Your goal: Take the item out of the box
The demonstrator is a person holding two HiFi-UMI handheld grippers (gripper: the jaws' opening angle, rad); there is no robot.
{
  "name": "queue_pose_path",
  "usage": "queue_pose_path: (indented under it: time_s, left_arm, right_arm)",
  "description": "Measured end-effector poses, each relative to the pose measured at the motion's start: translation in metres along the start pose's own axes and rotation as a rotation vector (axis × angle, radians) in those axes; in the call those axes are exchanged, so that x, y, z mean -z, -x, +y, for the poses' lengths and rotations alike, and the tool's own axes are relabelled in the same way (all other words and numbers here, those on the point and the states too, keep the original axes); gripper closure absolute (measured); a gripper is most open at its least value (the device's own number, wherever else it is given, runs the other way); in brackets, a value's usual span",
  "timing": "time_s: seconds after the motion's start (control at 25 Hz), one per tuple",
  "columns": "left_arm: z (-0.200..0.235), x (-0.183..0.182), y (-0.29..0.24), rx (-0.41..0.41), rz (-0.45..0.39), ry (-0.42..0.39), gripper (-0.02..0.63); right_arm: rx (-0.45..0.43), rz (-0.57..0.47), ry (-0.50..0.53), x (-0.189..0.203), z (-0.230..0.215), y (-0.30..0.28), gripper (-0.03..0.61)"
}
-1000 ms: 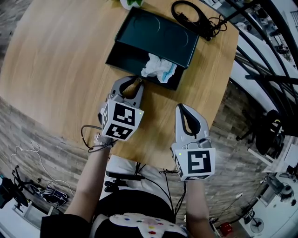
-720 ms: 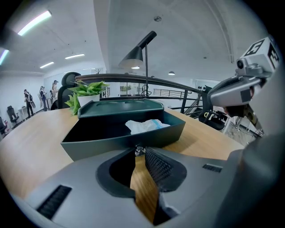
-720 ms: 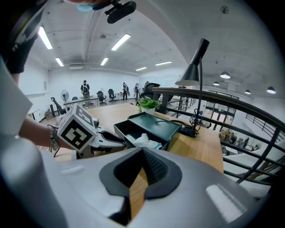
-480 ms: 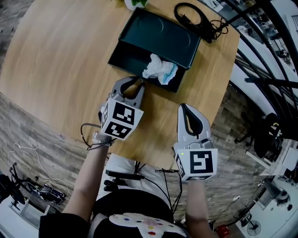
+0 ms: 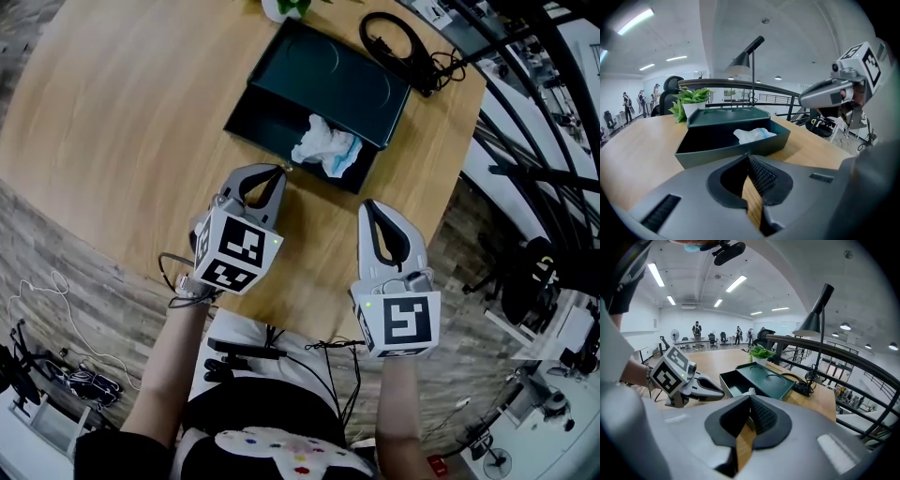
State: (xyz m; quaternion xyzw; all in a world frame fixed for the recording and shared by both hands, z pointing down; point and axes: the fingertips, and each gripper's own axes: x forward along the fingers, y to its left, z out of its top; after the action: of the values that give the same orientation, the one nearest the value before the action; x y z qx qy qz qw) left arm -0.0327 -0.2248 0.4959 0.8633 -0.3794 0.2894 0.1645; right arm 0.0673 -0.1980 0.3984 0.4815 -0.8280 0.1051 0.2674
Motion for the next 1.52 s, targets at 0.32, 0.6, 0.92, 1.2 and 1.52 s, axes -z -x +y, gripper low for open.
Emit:
queue_pose_path:
  time_s: [0.32,0.6,0.92,1.2,1.52]
  left_arm:
    - [0.008,-0.024,0.024,0.015,-0.067,-0.003,0.607]
    - [0.016,-0.042,0.042,0.002,-0.122,-0.004,0.607]
    - [0.033,-0.052,0.056,-0.022,-0.15,-0.028,0.607]
    - [0.048,-0.049,0.055,-0.02,-0.144,-0.006,0.607]
    - [0.059,-0.049,0.057,-0.02,-0.157,0.022,0.607]
  right_arm:
    - [-0.076,0.026,0.066,-0.007,0.011,-0.024,0.502]
    - [-0.121,0.059,0.141,-0.013,0.011,-0.048,0.5]
    - [-0.177,0.124,0.253,-0.008,0.016,-0.076,0.499]
    - [-0.233,0.22,0.388,0.007,0.016,-0.1,0.482]
    - [-0.328,0.32,0.505,0.023,0.019,-0.115,0.457]
